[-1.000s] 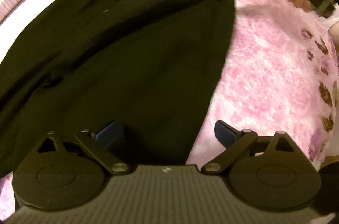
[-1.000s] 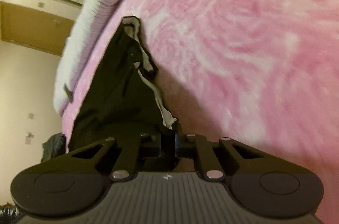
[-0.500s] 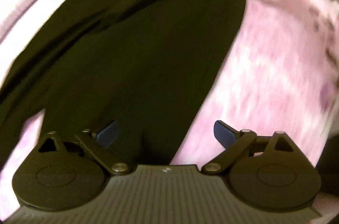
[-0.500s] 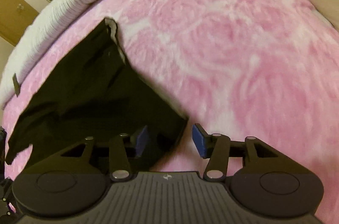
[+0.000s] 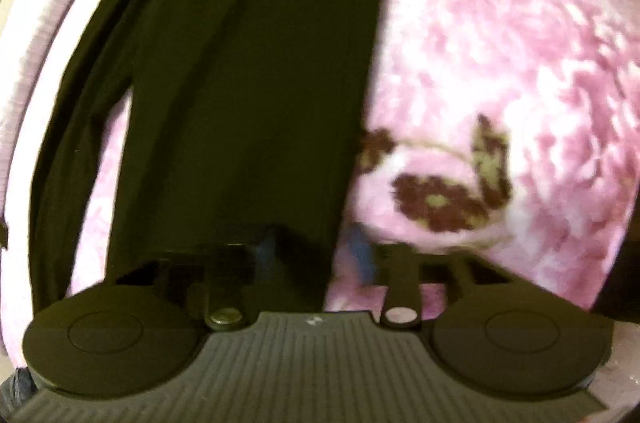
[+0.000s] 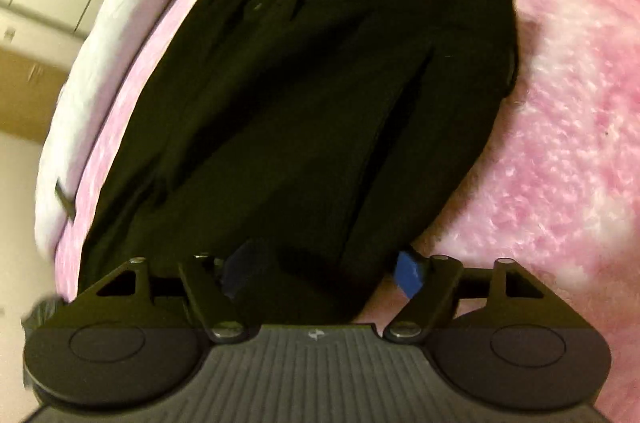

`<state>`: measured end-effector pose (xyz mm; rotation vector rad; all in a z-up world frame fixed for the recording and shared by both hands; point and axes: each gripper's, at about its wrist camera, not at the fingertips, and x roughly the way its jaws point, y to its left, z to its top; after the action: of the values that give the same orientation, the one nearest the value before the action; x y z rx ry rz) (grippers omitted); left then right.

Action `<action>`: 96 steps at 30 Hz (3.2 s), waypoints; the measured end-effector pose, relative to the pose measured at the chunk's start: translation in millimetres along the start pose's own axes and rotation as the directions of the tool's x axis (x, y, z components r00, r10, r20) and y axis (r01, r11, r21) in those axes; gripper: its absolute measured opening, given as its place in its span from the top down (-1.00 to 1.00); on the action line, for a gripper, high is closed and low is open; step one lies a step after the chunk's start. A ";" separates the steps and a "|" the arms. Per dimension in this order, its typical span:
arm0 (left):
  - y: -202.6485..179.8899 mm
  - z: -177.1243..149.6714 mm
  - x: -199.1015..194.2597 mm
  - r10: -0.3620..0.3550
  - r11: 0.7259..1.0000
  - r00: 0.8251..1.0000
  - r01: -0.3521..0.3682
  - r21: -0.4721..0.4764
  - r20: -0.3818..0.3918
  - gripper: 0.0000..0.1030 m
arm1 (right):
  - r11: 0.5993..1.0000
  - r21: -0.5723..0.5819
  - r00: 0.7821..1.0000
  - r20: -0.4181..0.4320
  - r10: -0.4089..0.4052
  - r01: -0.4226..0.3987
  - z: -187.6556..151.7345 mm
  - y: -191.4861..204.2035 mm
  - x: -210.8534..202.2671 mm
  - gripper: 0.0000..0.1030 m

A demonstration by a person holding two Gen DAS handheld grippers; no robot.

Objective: Fold clothes

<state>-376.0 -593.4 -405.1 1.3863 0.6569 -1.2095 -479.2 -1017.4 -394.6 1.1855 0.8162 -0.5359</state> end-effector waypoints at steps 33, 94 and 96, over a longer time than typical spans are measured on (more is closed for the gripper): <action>161.4 -341.8 -95.5 0.091 0.794 0.991 -0.134 -0.593 -0.103 0.01 | 0.857 -0.476 0.977 0.029 -0.210 0.198 -195.1 213.3 -17.3 -0.24; 640.7 -401.1 158.8 -0.264 0.690 0.910 0.410 -0.596 0.320 0.84 | 0.688 -0.635 0.932 0.177 -0.315 0.353 -284.9 539.3 329.3 -0.03; 642.1 -403.8 155.2 -0.261 0.677 0.909 0.412 -0.610 0.324 0.84 | 0.659 -0.677 0.929 0.101 -0.356 0.326 -283.7 532.6 334.6 0.01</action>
<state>370.3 -390.5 -369.9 0.5208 1.1031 -1.2086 44.5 -568.2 -387.0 0.3424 1.1598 -0.4482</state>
